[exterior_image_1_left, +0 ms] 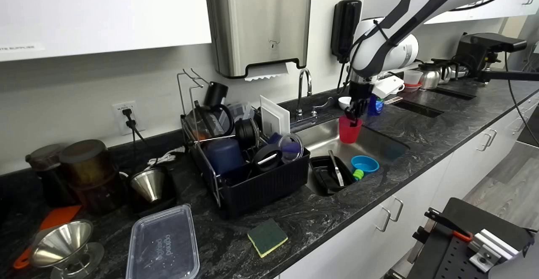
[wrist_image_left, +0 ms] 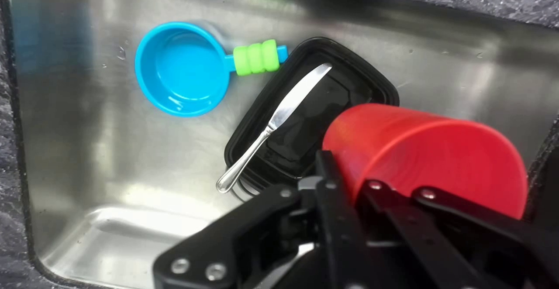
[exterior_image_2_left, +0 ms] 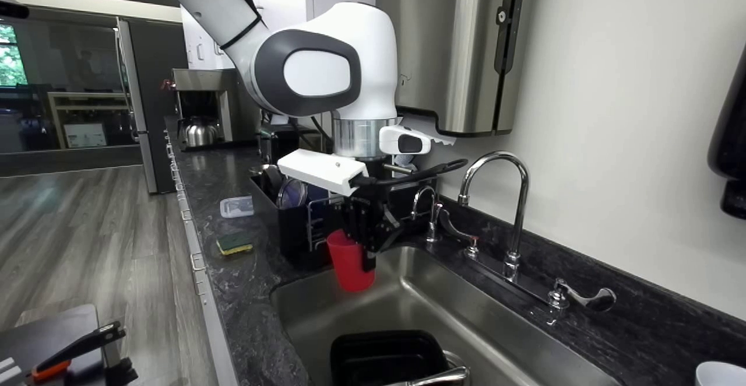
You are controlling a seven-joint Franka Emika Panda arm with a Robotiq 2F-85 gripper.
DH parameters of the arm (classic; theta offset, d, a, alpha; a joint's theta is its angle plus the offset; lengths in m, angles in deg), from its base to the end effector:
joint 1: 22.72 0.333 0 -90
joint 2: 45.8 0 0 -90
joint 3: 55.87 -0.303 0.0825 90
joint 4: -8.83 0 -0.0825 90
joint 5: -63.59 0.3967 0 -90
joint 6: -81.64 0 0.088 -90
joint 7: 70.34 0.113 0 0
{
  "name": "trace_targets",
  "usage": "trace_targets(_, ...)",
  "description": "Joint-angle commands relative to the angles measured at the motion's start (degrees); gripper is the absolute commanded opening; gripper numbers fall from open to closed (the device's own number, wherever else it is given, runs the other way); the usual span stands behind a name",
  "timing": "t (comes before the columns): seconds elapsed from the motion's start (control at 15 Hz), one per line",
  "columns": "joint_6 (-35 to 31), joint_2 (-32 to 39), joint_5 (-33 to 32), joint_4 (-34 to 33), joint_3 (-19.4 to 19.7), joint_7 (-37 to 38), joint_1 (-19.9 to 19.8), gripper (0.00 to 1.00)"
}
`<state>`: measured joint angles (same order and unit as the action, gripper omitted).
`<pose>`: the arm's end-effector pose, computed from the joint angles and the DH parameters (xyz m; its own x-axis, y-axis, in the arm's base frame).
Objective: Put the red cup on the dish rack
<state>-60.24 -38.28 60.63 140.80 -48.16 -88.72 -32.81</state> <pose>0.5088 -0.1640 0.2660 0.9984 0.0523 0.0232 0.0508 -0.9968 0.0616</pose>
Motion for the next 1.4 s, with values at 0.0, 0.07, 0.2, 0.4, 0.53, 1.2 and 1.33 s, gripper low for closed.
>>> trace_targets(0.0, 0.15, -0.04, -0.05, -0.06, -0.03, 0.07, 0.0, 0.05)
trace_targets(0.07, 0.15, -0.04, -0.05, -0.06, -0.03, 0.07, 0.0, 0.05)
trace_targets(0.2, 0.15, -0.04, -0.05, -0.06, -0.03, 0.07, 0.0, 0.05)
trace_targets(0.4, 0.49, -1.5, 0.12, 0.06, -0.72, 0.15, 0.71, 0.01)
trace_targets(0.53, 0.55, -3.81, -0.24, 0.57, -1.6, 0.41, 1.88, 0.01)
trace_targets(1.2, 3.82, -13.96, 3.68, -0.24, -5.83, -1.06, 9.48, 0.01)
trace_targets(1.33, 5.14, -15.34, 4.64, -0.34, -6.28, -1.54, 10.86, 0.01)
